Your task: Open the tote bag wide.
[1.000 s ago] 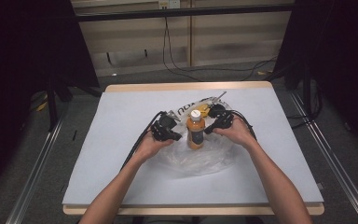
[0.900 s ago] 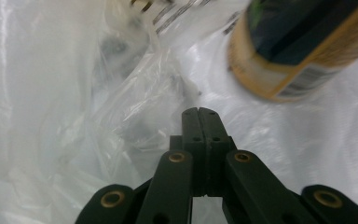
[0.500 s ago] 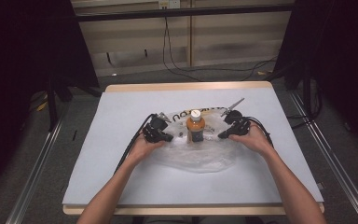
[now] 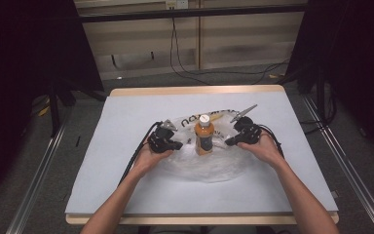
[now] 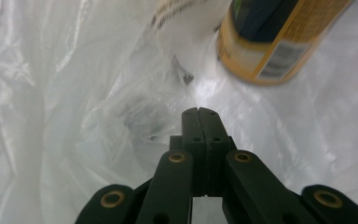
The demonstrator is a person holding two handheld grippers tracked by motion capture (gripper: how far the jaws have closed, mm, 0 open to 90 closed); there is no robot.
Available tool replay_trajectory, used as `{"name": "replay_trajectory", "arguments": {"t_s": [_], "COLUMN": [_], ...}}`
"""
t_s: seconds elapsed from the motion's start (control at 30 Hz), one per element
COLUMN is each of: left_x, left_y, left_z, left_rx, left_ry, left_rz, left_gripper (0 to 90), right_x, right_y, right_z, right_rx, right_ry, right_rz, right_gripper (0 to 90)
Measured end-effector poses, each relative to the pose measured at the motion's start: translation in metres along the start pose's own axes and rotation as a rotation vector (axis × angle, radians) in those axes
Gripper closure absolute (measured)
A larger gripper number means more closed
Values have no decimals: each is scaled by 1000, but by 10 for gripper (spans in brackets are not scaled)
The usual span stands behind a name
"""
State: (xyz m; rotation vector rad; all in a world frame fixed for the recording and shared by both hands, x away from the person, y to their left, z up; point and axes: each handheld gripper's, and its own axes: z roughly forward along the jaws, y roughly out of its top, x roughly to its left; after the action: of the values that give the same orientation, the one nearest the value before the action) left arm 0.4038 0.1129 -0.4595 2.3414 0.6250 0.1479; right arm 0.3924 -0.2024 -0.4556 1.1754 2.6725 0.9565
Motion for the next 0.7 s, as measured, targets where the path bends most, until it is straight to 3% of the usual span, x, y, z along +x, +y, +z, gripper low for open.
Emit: {"name": "replay_trajectory", "arguments": {"t_s": [0.03, 0.1, 0.13, 0.2, 0.23, 0.27, 0.33, 0.53, 0.67, 0.7], "left_x": [-1, -2, -1, -1, -2, -3, -6, -14, -21, -22], "left_y": [0, 1, 0, 0, -1, -3, -6, -19, -31, -35], "left_z": [-2, -7, -11, -20, -25, -29, -38, -61, -74, -76], "left_rx": [-37, -78, -102, -157, -180, -207, -236, -354, -400, -409], "left_ry": [-7, -3, -14, -32, -41, -47, -30, -32, -24, -18], "left_rz": [-21, -24, -34, -49, -51, -59, -49, -36, -28, -28], "left_gripper": [900, 900, 900, 900, 900, 900, 900, 900, 896, 851], "right_x": [-1, 0, 0, 2, 5, 5, 8, 14, 24, 28], "right_y": [1, 1, 1, -2, -6, -6, -12, -33, -47, -50], "right_z": [-3, -12, -12, -18, -23, -23, -30, -53, -67, -69], "right_rx": [-44, -123, -123, -177, -217, -217, -268, -447, -504, -517], "right_ry": [12, 9, 9, 7, -18, -18, -22, -55, -67, -75], "right_rz": [-9, -1, -1, 1, 4, 4, 13, 61, 53, 43], "right_gripper": [900, 900, 900, 900, 900, 900, 900, 900, 899, 834]}}
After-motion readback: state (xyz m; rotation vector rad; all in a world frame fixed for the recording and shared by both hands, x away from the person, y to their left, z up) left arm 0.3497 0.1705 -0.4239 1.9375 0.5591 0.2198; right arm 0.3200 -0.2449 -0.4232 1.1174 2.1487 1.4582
